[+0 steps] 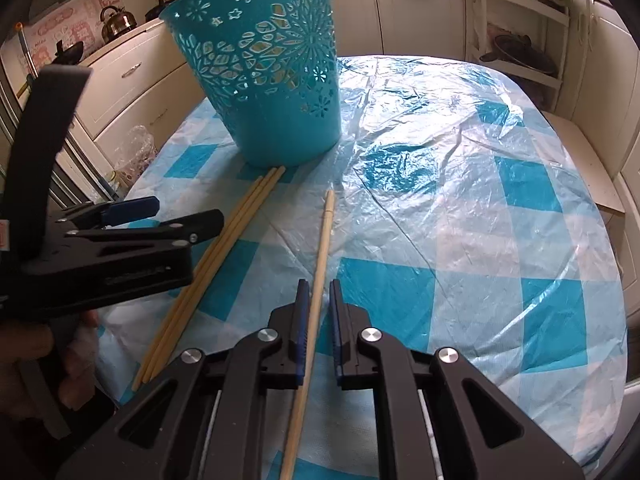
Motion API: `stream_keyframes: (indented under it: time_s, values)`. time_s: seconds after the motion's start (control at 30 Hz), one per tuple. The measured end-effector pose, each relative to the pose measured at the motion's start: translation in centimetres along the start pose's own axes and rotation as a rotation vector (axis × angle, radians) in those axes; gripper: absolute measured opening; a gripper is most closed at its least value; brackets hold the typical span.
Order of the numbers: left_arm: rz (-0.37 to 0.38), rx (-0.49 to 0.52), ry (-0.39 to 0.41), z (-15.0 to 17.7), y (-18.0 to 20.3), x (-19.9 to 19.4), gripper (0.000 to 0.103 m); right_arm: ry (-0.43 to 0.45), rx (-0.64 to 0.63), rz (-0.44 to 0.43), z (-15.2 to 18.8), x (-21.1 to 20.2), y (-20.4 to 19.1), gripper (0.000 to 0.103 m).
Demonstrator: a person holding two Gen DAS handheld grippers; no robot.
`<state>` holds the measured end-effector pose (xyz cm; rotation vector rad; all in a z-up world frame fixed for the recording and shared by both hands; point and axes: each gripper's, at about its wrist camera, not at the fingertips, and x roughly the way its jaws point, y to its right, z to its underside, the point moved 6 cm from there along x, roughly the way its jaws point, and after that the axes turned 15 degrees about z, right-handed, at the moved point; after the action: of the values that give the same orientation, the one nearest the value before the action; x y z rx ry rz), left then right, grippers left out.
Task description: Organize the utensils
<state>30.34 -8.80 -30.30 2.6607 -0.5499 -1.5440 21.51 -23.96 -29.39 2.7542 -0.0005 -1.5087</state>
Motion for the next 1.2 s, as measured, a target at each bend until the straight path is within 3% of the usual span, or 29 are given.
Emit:
stream_keyframes:
  time_s: [0.37,0.5,0.77,0.87,1.03,1.2]
  values:
    - [0.001,0.016,-0.011,-0.4,0.5,0.9,0.072,0.01,0.03,-0.015,-0.1,-0.3,0.6,0.011]
    - [0.019,0.023,-0.009,-0.6,0.9,0.9,0.059,0.015,0.031,-0.015,-0.1,-0.5,0.6,0.011]
    - [0.034,0.041,-0.007,-0.6,1.5,1.0,0.047,0.01,0.032,-0.01,-0.1,-0.2,0.6,0.011]
    - [0.043,0.056,-0.006,-0.6,1.9,1.0,0.038,0.01,0.03,-0.009,-0.1,-0.2,0.6,0.011]
    - [0.073,0.083,-0.02,-0.7,2.9,1.3,0.007,0.007,0.033,-0.003,-0.1,0.1,0.6,0.011]
    - [0.117,0.062,-0.046,-0.3,3.0,0.9,0.005,0.008,0.042,-0.003,-0.1,0.2,0.9,0.011]
